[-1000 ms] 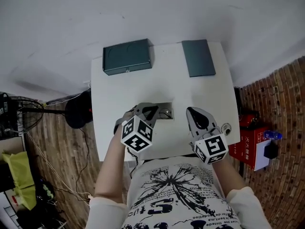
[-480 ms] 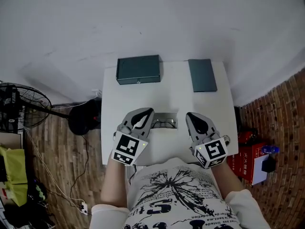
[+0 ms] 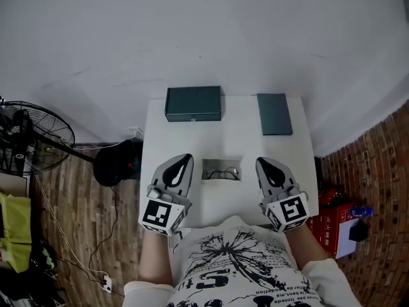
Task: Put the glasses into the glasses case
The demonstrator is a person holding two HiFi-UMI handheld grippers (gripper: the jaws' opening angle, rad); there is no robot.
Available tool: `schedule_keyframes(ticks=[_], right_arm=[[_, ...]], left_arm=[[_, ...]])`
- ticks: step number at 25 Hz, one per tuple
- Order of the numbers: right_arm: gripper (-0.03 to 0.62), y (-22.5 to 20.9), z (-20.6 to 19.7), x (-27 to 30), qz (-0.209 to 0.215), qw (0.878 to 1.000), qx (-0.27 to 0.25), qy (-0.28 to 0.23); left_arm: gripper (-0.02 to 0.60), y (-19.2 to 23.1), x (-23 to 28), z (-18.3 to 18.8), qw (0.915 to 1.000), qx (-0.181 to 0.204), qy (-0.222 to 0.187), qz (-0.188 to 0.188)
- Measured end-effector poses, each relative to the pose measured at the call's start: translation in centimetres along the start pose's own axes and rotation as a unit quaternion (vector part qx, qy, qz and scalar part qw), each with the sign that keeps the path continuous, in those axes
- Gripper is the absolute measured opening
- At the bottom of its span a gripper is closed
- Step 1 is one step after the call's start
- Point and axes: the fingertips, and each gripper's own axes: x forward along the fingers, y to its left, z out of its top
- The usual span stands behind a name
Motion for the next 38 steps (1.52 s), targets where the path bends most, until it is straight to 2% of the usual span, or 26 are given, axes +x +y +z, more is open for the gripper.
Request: schedule_keyframes(ticks=[8,12,15,27,38], right_arm=[[0.014,0.7,1.1,-0.5,0.009,1.0,-0.013,-0.011],[0.014,0.9,1.0,-0.8,0.013,1.0,-0.011,-0.005],[0.013,0.8,1.0,-0.9,0.014,1.0,-0.007,-0.005],[0.012,-0.1,-0.3,-1.1,0.002,1.0,-0.005,0.011],[0.014,0.0,-1.1,-0.7,0.009,1.0,-0.006,0.023]], left_arm=[[0.014,-0.3,-0.5,0.4,0.9999,-0.003,-0.014,-0.003],[0.014,-0.9,-0.3,1.3,0.9993,-0.017,-0.03,-0.016],[0.014,-1.3,0.0,1.9,0.9991,-0.012,-0.035,-0.022],[0.014,-2.6,0.6,0.8,0.9995,0.011,0.004,-0.028],[0.014,-2.1,0.8,0.3,0.9997,0.005,0.007,-0.024]])
